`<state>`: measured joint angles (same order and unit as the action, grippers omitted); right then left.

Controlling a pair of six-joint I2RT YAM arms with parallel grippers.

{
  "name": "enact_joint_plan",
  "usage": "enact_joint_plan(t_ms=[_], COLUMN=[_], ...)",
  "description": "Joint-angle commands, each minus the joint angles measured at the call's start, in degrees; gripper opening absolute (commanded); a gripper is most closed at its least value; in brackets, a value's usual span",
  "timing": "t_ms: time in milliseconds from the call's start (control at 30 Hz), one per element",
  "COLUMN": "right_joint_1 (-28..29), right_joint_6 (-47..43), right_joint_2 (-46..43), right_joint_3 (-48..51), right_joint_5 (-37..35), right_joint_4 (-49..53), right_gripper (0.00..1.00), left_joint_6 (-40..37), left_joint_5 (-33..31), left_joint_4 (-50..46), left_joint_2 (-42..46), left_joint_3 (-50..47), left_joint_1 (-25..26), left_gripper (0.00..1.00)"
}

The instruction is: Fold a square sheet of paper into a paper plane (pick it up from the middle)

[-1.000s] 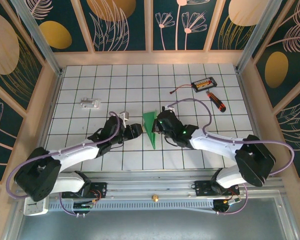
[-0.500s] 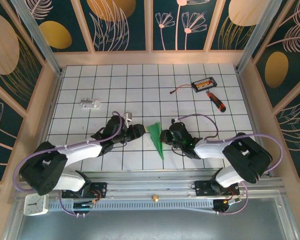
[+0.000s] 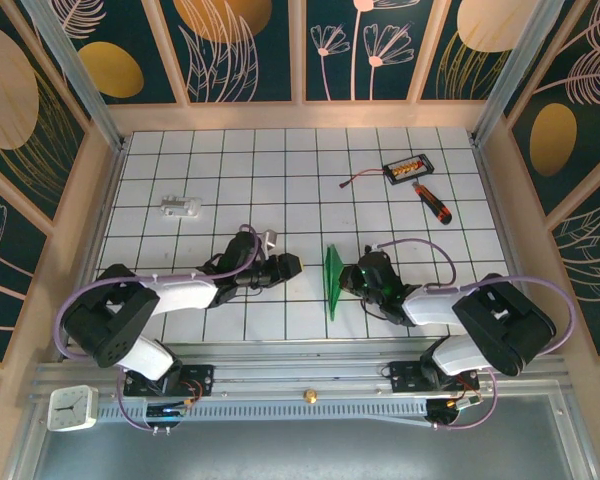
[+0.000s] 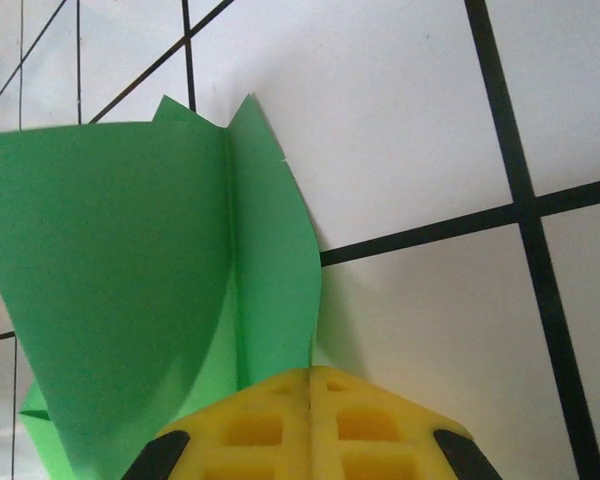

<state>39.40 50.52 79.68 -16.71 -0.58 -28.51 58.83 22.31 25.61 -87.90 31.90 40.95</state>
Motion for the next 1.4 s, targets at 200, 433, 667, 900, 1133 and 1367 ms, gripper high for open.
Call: enact_joint_plan(t_ms=[200,433,667,900,1133,1367], right_joint_1=[-0.45,-0.53,-0.7,-0.89,-0.92,-0.91], right_joint_6=[0.11,-0.07,-0.11,-0.32,-0.48,-0.49], right_joint_2=[-0.43,0.73,0.65,0.47,0.38,-0.23], right_joint_3=[0.78,0.54,0.74,0.96,0.96,1.14], right_joint_5=[1.37,1.73,1.37,1.2,1.2,1.03], right_joint_4=[-2.82,-3.24,-2.36,-2.01,-1.77,-1.46], right_gripper=[0.0,0.0,0.0,0.0,0.0,0.0], left_joint_6=[0.36,0.62,0.25,1.38,1.79,1.94], left_joint_5=[4.31,4.48,1.69,0.37,-0.09,3.2], left_joint_4=[4.81,4.5,2.65,3.64,4.4,6.49], left_joint_2=[-6.22,-11.49,-10.68,-8.94,-7.97,-13.26], left_joint_3=[5.98,8.12,6.21,4.63,3.29,6.18], left_joint_1=[3.56,3.59,3.6,3.5,3.52,3.52], left_gripper=[0.5,0.35,0.38,0.42,0.45,0.39])
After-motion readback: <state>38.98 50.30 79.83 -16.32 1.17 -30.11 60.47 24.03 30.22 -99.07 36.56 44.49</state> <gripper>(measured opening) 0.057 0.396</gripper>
